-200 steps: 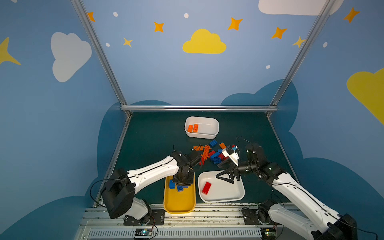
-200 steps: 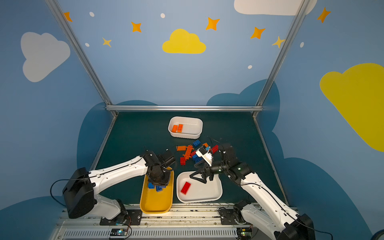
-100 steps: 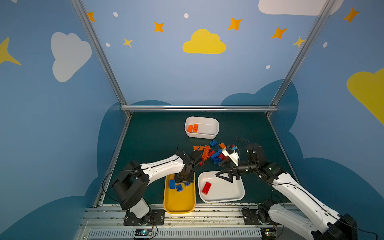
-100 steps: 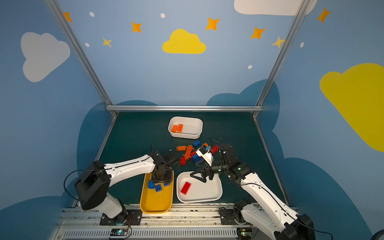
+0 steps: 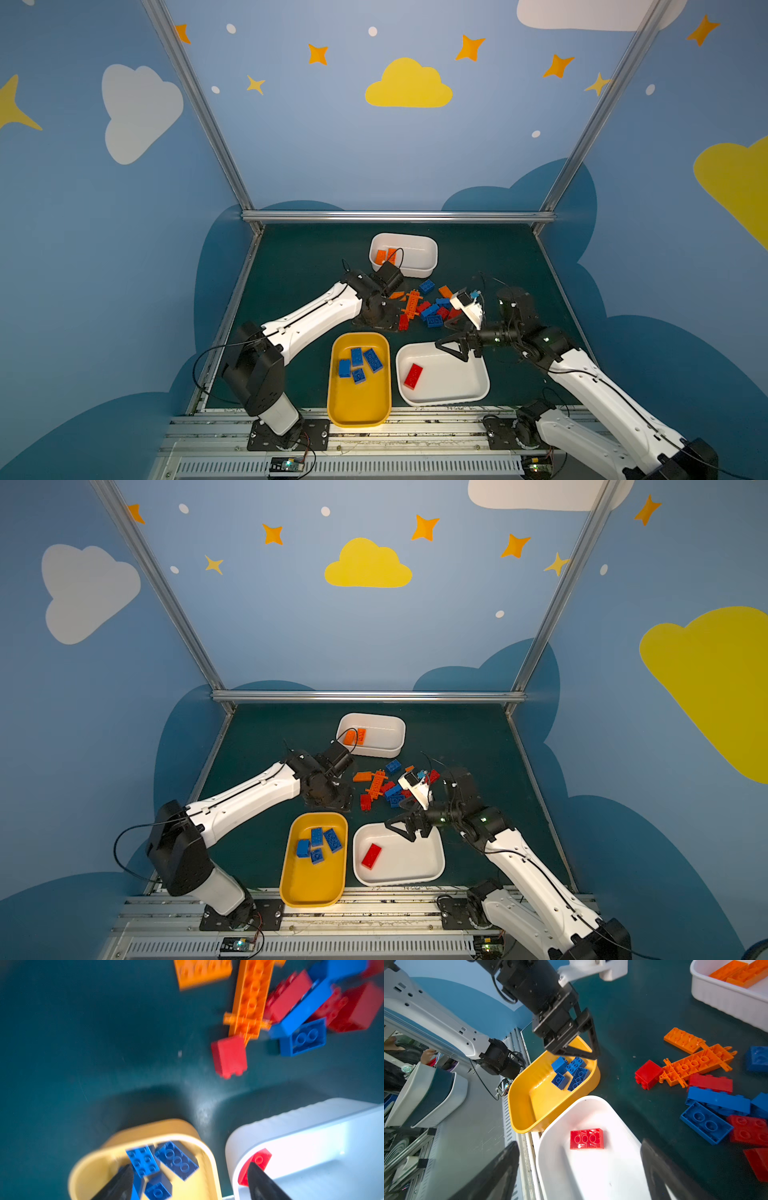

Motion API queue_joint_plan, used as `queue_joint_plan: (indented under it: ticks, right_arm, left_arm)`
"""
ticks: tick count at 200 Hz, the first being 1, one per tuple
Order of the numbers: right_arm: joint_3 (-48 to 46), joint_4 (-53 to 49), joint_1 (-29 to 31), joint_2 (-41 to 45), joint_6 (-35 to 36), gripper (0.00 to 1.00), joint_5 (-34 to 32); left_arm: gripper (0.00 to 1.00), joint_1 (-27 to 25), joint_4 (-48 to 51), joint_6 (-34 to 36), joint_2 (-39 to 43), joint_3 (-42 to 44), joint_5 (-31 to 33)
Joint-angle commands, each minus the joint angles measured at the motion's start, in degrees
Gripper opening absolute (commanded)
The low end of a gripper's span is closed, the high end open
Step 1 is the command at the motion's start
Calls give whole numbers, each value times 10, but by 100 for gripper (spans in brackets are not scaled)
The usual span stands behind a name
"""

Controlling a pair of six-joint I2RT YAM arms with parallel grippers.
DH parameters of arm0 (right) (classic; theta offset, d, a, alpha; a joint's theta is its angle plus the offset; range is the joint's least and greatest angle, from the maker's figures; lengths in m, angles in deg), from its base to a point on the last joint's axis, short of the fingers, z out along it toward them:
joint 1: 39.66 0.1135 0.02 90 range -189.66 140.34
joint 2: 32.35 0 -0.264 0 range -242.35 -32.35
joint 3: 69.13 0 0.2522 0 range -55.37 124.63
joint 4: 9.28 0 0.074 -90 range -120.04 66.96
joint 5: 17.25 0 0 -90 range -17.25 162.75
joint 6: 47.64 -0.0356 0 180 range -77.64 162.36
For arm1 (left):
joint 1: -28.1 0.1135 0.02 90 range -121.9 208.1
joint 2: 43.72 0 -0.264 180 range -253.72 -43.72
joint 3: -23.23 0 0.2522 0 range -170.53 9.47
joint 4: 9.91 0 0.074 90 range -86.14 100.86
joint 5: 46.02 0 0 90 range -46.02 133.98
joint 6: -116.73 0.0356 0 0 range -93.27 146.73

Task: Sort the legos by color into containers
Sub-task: 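Move the left gripper to a small orange brick beside the pile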

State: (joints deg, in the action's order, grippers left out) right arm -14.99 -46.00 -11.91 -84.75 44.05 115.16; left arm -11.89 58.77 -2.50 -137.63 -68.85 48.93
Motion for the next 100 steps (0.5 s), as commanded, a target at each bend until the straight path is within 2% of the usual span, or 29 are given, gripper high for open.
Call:
queue_joint_plan:
  ticks: [1, 44, 72, 100]
  right_arm:
    - [24, 5, -17, 5, -6, 90, -3]
    - [36, -8, -48, 3, 2, 90, 8]
    - [45, -23, -62, 1, 16, 90, 15]
    - [52, -30, -70, -4, 23, 90, 19]
  left_arm:
    - [92, 30, -48, 157, -34, -17, -12]
    - [94, 51, -123, 356, -117, -71, -32]
    - [93, 69, -156, 449, -168, -98, -75]
    - [92, 75, -215, 550, -194, -83, -105]
